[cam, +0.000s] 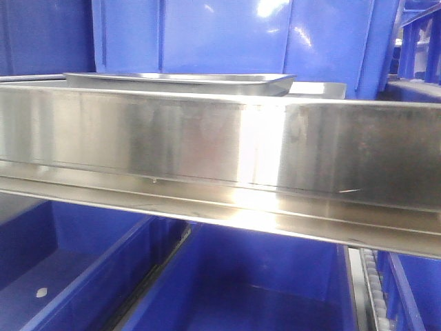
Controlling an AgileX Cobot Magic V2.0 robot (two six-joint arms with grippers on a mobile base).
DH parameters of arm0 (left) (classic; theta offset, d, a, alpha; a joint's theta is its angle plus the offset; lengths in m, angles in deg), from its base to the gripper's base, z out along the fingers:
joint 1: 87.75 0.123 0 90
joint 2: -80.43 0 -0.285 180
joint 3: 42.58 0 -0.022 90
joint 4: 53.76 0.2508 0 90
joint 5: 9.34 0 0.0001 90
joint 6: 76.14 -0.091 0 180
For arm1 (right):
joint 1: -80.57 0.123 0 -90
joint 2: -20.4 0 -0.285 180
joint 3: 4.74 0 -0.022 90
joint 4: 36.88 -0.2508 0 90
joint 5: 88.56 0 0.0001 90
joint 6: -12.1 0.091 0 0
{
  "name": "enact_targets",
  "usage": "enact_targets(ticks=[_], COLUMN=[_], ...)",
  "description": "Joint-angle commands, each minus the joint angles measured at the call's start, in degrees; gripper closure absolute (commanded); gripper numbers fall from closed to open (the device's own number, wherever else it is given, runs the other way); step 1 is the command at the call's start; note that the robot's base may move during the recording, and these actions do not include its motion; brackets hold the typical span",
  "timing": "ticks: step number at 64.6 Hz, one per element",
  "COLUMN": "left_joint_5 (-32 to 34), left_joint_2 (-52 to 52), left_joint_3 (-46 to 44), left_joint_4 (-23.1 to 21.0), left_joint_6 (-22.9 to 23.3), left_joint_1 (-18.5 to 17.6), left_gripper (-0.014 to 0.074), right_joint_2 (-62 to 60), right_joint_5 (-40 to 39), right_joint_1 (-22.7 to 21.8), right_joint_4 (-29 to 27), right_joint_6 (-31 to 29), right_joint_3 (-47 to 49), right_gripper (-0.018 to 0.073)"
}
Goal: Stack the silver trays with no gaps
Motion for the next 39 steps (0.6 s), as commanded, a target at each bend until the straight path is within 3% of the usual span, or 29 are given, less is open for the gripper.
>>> enact_targets(ticks=[1, 39], left_joint_5=[0.93, 0.93], left_joint_2=[0.22, 0.22], left_joint_3=[-0.1, -0.1], left_joint_4=[-0.33, -0.33], left_joint_6=[0.42, 0.42], left_joint_1=[0.28, 0.28], left_gripper=[0.0584, 0.0584], right_joint_2=[-0.41, -0.41], right_joint_5=[1.16, 1.0], right_joint_1=[0.05, -0.7], right_joint_4=[-0.83, 3.11], right_joint_6=[-1.28, -1.28], right_joint_3=[0.02, 0.02], right_gripper=[0.0628, 0.0628])
